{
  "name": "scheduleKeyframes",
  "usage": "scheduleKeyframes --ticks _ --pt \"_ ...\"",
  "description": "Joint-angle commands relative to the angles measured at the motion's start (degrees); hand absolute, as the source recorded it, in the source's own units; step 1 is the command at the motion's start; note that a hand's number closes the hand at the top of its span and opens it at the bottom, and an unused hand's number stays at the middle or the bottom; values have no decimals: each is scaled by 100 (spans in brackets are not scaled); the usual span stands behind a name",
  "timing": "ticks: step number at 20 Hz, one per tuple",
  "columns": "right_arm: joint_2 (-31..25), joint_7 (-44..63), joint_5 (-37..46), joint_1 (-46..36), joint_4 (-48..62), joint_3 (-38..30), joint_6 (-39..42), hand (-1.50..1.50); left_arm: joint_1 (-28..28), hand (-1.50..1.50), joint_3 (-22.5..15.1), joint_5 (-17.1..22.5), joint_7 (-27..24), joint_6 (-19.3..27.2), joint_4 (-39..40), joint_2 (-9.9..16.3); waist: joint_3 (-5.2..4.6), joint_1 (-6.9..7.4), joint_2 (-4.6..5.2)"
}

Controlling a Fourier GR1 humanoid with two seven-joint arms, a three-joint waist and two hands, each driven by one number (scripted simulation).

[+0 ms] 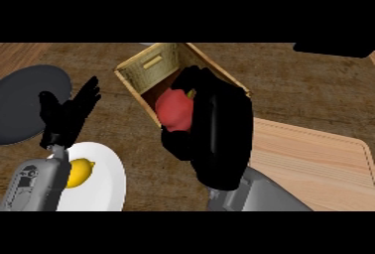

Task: Pick the bell pepper from the cutting board and place it in the basket

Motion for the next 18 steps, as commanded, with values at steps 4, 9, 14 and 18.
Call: scheduleKeyframes --ticks 4,9,14,18 --pt "28 1431 485 -1392 1005 -555 317 150 -131 0 1 -12 38 -7 3 32 8 65 30" --pt "27 1906 595 -2352 1722 -924 621 150 -210 0 -5 -45 4 37 75 -4 17 73 69" --pt "27 2360 454 -2956 2488 -985 572 150 -145 0 68 50 -77 -95 99 76 38 111 118" --pt "27 2375 283 -3468 2989 -1048 654 150 -107 0 51 46 65 20 -19 -13 53 33 84"
